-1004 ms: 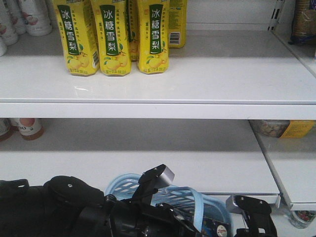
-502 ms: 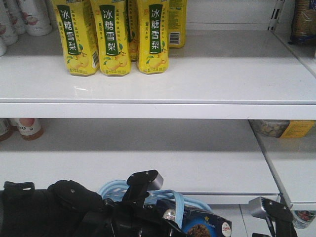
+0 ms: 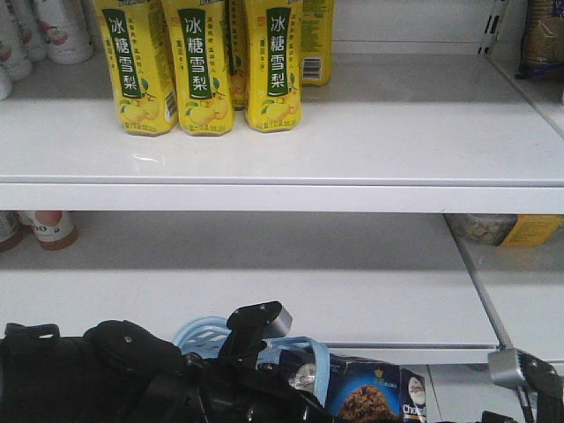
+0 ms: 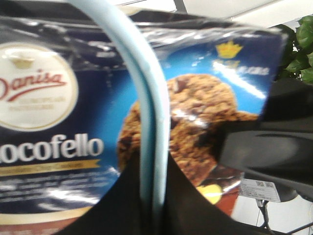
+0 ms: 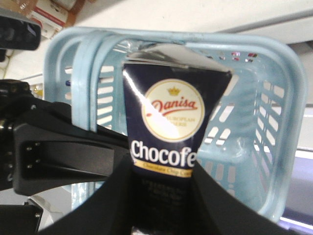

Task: Left arm holds basket, right arm returns cookies
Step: 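Lift the Chocofello box out of the basket with the right gripper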

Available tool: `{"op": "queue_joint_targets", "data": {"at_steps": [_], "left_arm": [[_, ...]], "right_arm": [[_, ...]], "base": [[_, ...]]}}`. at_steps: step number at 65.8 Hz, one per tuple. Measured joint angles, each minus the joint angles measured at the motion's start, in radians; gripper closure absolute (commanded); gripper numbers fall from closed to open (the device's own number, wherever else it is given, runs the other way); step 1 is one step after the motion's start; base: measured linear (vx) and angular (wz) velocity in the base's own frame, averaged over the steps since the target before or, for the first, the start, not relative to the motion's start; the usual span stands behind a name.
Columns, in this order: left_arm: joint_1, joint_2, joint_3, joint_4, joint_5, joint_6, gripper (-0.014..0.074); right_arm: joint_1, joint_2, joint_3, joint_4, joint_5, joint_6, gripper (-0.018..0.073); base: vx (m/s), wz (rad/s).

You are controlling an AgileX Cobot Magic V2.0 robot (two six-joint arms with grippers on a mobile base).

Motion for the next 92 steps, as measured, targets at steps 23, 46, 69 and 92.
{"op": "queue_joint_targets", "data": {"at_steps": [23,46,69,92], "left_arm": [[0.000,-0.010,0.000,-0.002,0.002,-0.001,0.0603],[0.000,-0.010,0.000,-0.005,0.002,-0.001,0.0603],[0.000,-0.010,0.000,-0.011,-0.002,-0.011,0.0603],[0.000,-0.009,0.000,0.000,-0.002,-0.013,0.0603]], "right_arm": [[0.000,-0.196,0.002,-0.146,-0.069,0.099,0.0425],[-0.003,-0.286,-0.049,-0.315,-0.072,0.141,0.0425],[-0.003,-0.286,-0.200,-0.667,0.027,0.306,0.0425],[-0.003,-0.295,-0.440,-1.357,0.278,0.899,0.0425]], "base": [[0.00,0.00],[0.00,0.00],[0.00,0.00],[0.00,0.00]]}}
